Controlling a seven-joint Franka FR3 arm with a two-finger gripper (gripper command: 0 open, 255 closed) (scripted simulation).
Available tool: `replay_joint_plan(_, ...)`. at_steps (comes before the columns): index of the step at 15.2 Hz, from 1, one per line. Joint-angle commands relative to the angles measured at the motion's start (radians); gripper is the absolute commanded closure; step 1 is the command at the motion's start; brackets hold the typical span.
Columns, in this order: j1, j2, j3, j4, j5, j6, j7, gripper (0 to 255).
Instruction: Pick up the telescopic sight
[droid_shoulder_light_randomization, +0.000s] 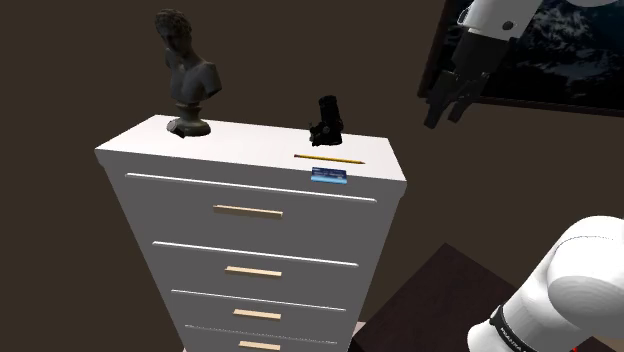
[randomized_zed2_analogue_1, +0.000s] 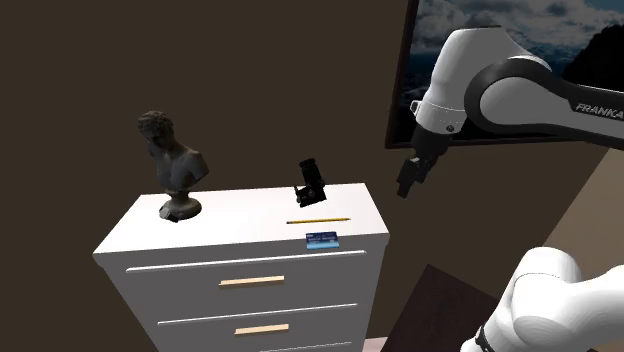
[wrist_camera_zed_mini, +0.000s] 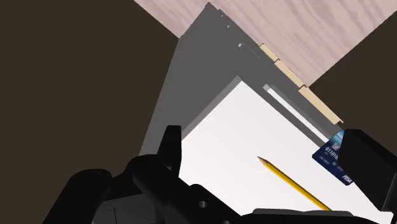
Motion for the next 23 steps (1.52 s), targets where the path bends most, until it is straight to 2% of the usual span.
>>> replay_joint_plan(1, 0.0, 0.0, 0.0, 0.0, 0.0, 0.0, 0.0, 0)
replay_joint_plan(11, -0.033, 0.406, 0.09, 0.249, 0.087, 0.101, 0.241, 0)
replay_joint_plan(21, -0.045, 0.824, 0.127, 0.617, 0.113, 0.108, 0.461, 0)
replay_joint_plan(23, -0.044, 0.821, 0.126, 0.587, 0.114, 0.135, 0.457, 0)
